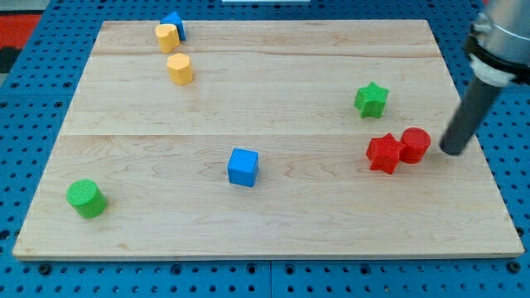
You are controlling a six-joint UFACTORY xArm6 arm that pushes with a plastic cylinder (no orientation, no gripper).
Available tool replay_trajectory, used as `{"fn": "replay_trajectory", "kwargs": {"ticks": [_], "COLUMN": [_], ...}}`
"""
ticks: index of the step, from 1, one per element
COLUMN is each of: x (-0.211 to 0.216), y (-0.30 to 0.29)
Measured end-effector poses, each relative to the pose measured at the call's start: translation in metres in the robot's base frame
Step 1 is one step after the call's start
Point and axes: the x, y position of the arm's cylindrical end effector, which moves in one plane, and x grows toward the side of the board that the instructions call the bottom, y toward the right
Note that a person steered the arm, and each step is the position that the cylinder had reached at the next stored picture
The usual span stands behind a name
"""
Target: Push the red circle along with the red star left and down
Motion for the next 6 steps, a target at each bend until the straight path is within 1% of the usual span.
{"fn": "replay_trajectory", "kwargs": {"ticks": [1, 2, 3, 4, 5, 6], "x": [0.023, 0.022, 0.003, -0.028, -0.045, -0.006], "y": [0.0, -0.031, -0.029, -0.035, -0.055, -0.037]}}
